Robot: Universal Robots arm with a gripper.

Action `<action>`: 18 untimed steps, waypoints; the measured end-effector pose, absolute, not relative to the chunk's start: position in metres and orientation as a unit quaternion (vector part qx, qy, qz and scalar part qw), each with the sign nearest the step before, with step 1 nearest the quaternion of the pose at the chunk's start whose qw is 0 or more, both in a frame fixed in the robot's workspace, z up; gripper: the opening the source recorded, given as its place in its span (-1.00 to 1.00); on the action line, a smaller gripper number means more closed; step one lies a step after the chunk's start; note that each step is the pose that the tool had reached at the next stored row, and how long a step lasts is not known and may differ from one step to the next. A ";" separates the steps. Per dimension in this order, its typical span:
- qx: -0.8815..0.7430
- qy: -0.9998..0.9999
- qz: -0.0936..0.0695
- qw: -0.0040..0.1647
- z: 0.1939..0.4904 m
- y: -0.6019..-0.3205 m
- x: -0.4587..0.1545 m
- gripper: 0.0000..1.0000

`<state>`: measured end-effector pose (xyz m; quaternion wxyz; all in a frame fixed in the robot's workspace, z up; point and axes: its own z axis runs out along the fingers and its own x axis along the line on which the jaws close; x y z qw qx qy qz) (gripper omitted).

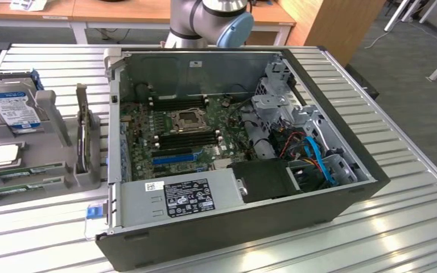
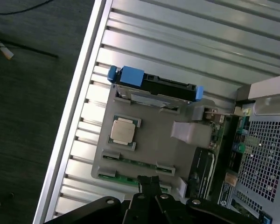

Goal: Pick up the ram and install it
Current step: 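Pick up the ram and move it above insertion slot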

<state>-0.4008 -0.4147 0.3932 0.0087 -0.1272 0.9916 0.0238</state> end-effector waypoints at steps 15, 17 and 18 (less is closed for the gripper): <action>-0.242 0.970 0.025 0.006 0.393 -0.415 -0.401 -0.80; -0.259 0.966 0.025 0.005 0.393 -0.415 -0.401 -0.80; -0.268 0.963 0.025 0.005 0.393 -0.415 -0.401 -0.80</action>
